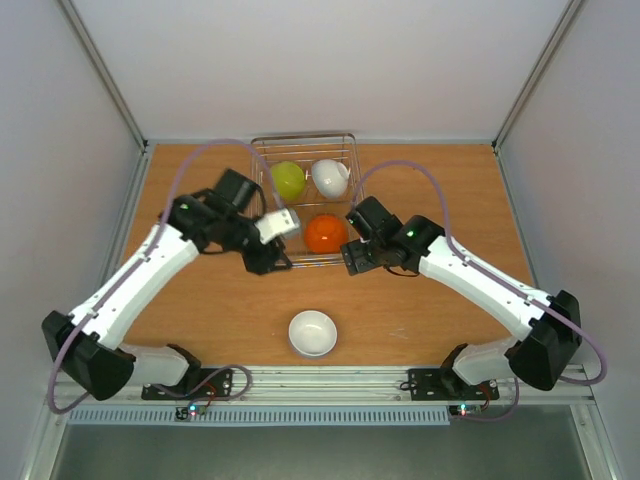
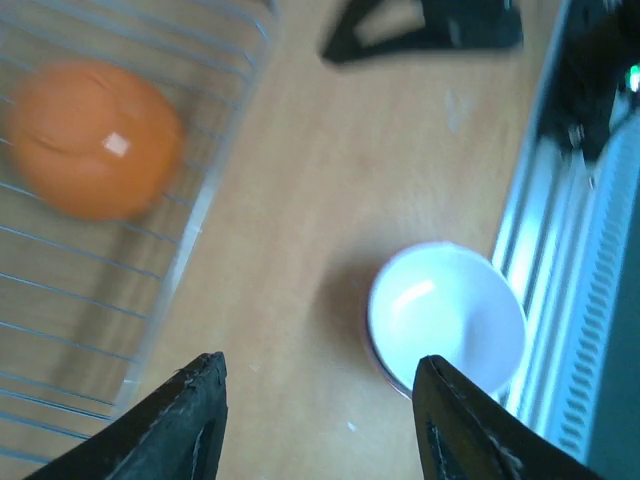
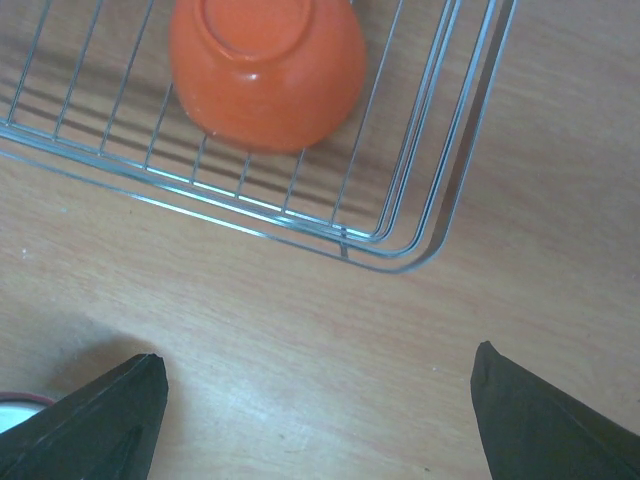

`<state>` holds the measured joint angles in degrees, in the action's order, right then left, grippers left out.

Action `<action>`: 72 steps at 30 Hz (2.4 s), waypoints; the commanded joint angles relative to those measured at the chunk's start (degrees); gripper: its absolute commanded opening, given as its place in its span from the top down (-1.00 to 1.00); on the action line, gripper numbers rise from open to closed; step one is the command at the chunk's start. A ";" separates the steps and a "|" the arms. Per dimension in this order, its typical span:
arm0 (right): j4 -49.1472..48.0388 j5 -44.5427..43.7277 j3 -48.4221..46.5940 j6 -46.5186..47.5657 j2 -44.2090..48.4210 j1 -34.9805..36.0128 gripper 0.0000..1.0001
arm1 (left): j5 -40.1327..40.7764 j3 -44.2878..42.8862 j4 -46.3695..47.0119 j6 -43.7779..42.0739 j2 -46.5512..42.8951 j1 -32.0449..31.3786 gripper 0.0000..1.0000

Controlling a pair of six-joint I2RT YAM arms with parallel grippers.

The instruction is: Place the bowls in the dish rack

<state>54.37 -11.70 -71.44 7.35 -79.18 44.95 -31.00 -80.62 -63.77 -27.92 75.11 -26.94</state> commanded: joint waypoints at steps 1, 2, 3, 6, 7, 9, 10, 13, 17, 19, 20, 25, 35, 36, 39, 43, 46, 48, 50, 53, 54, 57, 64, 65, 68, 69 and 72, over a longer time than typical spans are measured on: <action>-3.08 4.48 3.15 -2.17 3.97 -1.40 -0.68 | 10.19 6.93 -2.94 1.02 1.47 -8.63 -0.03; -3.47 5.22 3.87 -2.39 4.87 -1.70 -0.68 | 10.80 8.39 -2.58 1.29 1.85 -10.13 -0.03; -3.89 5.88 4.46 -2.57 5.93 -1.86 -0.68 | 11.47 9.63 -2.25 1.81 2.34 -11.36 -0.03; -5.36 7.70 6.43 -3.09 9.59 -2.49 -0.68 | 13.44 12.10 -1.65 2.62 4.17 -14.33 -0.02; -5.63 8.25 7.07 -3.14 10.56 -2.65 -0.68 | 14.36 12.49 -1.36 2.83 4.85 -15.05 -0.01; -5.85 8.79 8.08 -3.45 11.93 -3.14 -0.68 | 15.67 12.76 -0.88 3.40 6.21 -16.18 0.01; -5.85 8.80 8.50 -3.48 12.32 -3.47 -0.68 | 15.78 12.66 -0.88 3.72 6.83 -16.60 0.02; -5.80 8.85 9.77 -3.74 13.16 -4.32 -0.68 | 15.53 11.88 -1.21 4.10 8.72 -18.65 0.03; -5.94 9.35 11.24 -3.83 14.03 -4.85 -0.68 | 16.44 11.26 -0.91 4.61 11.20 -20.53 0.03; -6.09 9.62 11.84 -3.84 14.97 -5.00 -0.68 | 16.86 10.80 -0.83 4.93 12.33 -20.76 0.03; -6.18 9.72 12.18 -3.82 15.60 -5.08 -0.68 | 16.91 10.57 -0.79 5.22 12.97 -20.87 0.03; -6.77 10.34 13.54 -3.45 18.25 -5.80 -0.68 | 17.39 9.63 -0.54 6.40 15.03 -21.49 0.06; -6.84 10.58 15.54 -3.66 19.01 -6.45 -0.69 | 18.10 8.65 -0.05 7.88 17.82 -22.82 0.10; -6.82 10.56 15.54 -3.66 18.94 -6.45 -0.69 | 18.09 8.68 -0.16 7.82 17.95 -23.25 0.10; -6.82 10.64 15.54 -3.57 18.74 -6.52 -0.69 | 18.09 8.95 0.00 7.80 18.52 -23.99 0.10; -6.62 10.91 15.61 -3.56 18.64 -6.52 -0.70 | 18.25 8.95 0.09 7.86 19.26 -24.92 0.10; -6.51 10.91 15.76 -3.63 18.58 -6.55 -0.70 | 18.62 8.91 0.04 8.05 19.87 -25.66 0.11; -6.47 10.91 15.80 -3.65 18.51 -6.53 -0.70 | 18.93 9.06 0.04 8.09 20.11 -26.07 0.11; -6.49 11.08 15.80 -3.66 18.41 -6.56 -0.70 | 19.17 9.28 0.13 8.27 20.38 -26.37 0.11; -6.47 11.12 15.73 -3.58 18.37 -6.53 -0.71 | 19.92 9.43 0.25 8.39 20.88 -26.71 0.12; -6.49 11.09 15.72 -3.56 18.41 -6.54 -0.70 | 20.15 9.43 0.30 8.41 20.99 -26.76 0.12; -6.47 11.09 15.80 -3.56 18.39 -6.52 -0.71 | 20.49 9.40 0.15 8.50 21.49 -26.85 0.30; -6.25 11.09 16.15 -3.42 18.49 -6.54 -0.71 | 21.16 9.33 -0.42 8.67 22.53 -27.41 0.39; -6.21 11.09 16.16 -3.46 18.47 -6.54 -0.71 | 21.23 9.34 -0.48 8.67 22.60 -27.52 0.39; -6.37 11.09 16.20 -3.49 18.43 -6.52 -0.71 | 21.34 9.43 -0.62 8.64 22.64 -27.72 0.41; -6.38 11.09 16.24 -3.52 18.38 -6.54 -0.71 | 21.34 9.47 -0.62 8.62 22.65 -27.73 0.44; -6.47 11.09 16.40 -3.65 18.44 -6.54 -0.71 | 21.34 9.47 -0.81 8.50 22.54 -27.90 0.58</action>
<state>48.40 -1.19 -55.61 4.29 -60.80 38.63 -9.98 -70.43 -64.69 -19.62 97.12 -54.33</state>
